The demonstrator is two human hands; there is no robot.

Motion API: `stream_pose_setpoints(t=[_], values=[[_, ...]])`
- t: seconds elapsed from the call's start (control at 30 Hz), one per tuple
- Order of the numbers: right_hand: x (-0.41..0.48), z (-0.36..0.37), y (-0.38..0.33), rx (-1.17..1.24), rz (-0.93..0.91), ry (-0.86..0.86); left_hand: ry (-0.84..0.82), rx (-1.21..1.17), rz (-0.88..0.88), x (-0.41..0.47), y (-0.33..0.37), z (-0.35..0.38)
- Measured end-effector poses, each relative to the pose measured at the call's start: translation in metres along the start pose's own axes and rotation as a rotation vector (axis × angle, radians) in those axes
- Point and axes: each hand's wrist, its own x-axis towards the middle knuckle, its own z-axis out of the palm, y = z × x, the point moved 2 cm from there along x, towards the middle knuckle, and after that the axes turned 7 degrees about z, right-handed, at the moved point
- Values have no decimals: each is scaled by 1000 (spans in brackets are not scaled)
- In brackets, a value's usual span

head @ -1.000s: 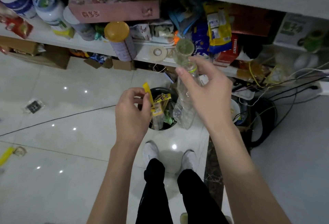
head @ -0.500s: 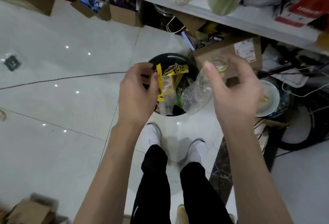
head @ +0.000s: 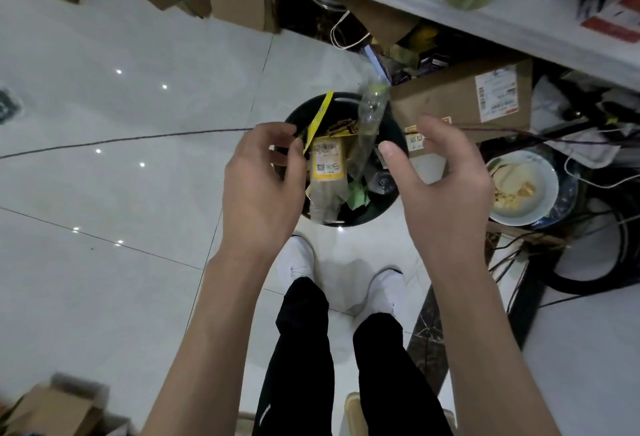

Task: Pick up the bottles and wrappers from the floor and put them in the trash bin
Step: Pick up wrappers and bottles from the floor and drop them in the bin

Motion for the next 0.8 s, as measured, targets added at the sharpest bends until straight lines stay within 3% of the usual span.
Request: stream_pose_setpoints(t=[0.37, 0.8], values=[[-32, -53, -62, 39, 33, -80, 67, -48, 39, -35, 63, -47], [-95, -182, -233, 62, -347, -134, 277, -34, 203, -127, 234, -184]])
